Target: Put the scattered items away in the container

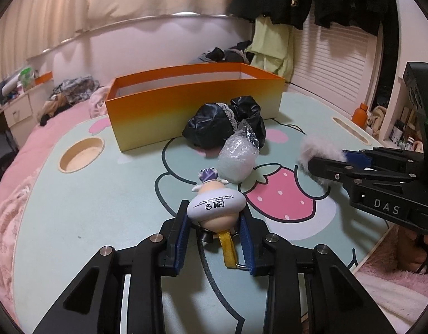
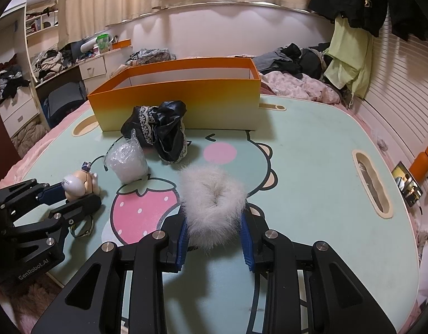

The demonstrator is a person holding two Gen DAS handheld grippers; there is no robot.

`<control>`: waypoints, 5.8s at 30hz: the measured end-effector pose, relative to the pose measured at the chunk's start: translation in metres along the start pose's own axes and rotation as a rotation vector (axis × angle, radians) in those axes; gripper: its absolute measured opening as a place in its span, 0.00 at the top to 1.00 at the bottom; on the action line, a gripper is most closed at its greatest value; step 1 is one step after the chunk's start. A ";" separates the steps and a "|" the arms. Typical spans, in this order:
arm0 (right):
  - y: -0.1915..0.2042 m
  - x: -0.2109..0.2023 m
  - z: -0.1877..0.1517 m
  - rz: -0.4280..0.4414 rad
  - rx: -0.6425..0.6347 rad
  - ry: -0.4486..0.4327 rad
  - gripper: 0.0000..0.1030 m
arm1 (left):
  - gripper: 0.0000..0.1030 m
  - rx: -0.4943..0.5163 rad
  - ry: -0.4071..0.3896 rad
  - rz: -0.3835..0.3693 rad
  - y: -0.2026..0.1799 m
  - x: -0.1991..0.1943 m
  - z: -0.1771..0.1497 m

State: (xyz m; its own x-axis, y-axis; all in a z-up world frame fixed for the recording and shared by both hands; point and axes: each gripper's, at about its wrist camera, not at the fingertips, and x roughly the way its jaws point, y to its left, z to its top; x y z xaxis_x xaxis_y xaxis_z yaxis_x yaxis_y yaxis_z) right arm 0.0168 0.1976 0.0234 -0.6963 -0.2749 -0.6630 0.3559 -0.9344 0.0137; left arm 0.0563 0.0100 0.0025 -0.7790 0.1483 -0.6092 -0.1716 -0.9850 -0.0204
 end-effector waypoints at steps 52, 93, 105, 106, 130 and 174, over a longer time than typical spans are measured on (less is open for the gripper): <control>0.001 0.108 0.179 0.040 -0.040 0.059 0.64 | 0.42 -0.259 0.095 0.009 0.085 0.104 0.180; -0.008 0.015 0.007 -0.101 0.047 0.141 0.00 | 0.01 -0.062 0.139 0.084 -0.012 0.013 0.009; -0.007 0.014 0.006 -0.102 0.048 0.142 0.00 | 0.00 -0.062 0.140 0.083 -0.010 0.014 0.009; -0.007 0.014 0.006 -0.102 0.048 0.142 0.00 | 0.00 -0.062 0.140 0.083 -0.010 0.014 0.009; -0.007 0.013 0.006 -0.101 0.048 0.143 0.00 | 0.00 -0.061 0.140 0.082 -0.010 0.014 0.009; -0.006 0.012 0.005 -0.101 0.048 0.141 0.00 | 0.01 -0.066 0.159 0.053 -0.007 0.019 0.015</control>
State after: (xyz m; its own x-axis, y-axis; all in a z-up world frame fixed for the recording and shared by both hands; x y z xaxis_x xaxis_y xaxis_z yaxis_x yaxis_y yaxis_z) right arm 0.0031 0.1989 0.0191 -0.6312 -0.1476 -0.7615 0.2557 -0.9665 -0.0246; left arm 0.0339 0.0214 0.0034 -0.6800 0.0853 -0.7283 -0.0889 -0.9955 -0.0336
